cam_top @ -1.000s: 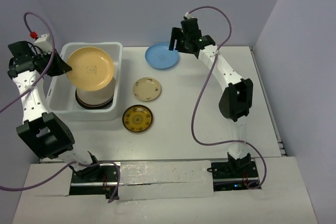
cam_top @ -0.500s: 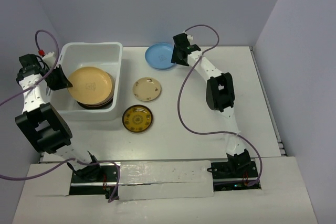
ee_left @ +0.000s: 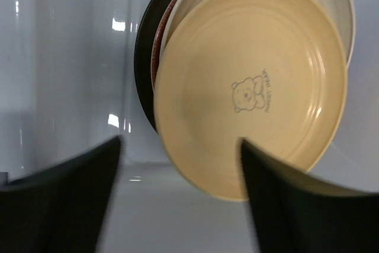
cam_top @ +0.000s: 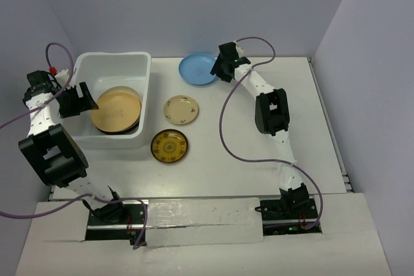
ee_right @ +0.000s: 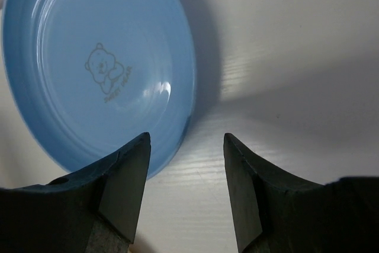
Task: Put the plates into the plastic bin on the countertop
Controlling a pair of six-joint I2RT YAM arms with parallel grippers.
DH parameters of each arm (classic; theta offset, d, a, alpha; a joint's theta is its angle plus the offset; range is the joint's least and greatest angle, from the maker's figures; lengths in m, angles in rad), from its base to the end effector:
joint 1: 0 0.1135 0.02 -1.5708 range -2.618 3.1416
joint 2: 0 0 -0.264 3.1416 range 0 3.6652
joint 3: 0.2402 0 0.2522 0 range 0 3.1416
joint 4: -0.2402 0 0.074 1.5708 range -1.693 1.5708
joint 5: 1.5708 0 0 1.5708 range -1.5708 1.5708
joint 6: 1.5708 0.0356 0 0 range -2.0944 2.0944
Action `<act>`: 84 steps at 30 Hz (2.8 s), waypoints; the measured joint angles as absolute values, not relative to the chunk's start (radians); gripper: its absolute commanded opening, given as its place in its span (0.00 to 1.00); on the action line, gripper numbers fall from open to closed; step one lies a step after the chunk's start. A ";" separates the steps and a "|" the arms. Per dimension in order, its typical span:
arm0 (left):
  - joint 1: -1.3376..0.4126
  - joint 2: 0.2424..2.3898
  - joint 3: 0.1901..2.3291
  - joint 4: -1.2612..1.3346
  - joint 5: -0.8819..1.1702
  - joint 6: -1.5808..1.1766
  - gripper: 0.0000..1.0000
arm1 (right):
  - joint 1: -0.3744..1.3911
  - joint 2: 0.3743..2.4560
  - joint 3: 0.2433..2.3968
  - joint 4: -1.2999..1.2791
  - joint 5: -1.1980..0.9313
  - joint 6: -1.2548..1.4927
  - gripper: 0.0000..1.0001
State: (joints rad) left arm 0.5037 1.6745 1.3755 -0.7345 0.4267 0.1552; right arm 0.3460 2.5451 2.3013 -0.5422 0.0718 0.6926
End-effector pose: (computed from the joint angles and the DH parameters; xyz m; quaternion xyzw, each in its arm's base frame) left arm 0.3168 0.1577 0.2698 -0.1080 0.9377 -0.1092 0.3115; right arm 0.5352 0.1902 0.1834 0.1727 0.9072 0.1609 0.3482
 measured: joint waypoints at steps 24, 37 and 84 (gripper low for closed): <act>0.510 1.673 1.481 -0.803 0.449 0.113 0.99 | 0.284 2.601 2.248 -0.436 -0.089 0.871 0.00; 0.508 1.643 1.587 -0.819 0.698 0.122 0.99 | 0.141 2.231 1.777 -0.364 -0.308 0.690 0.00; -0.089 1.552 1.566 -0.757 0.635 0.078 0.00 | 0.593 1.668 1.581 -0.408 -0.223 0.241 0.01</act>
State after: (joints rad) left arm -0.0890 1.5520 1.5663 -0.7566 0.6351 0.0785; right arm 0.5925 1.6676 1.5807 -0.4083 -0.2228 0.2414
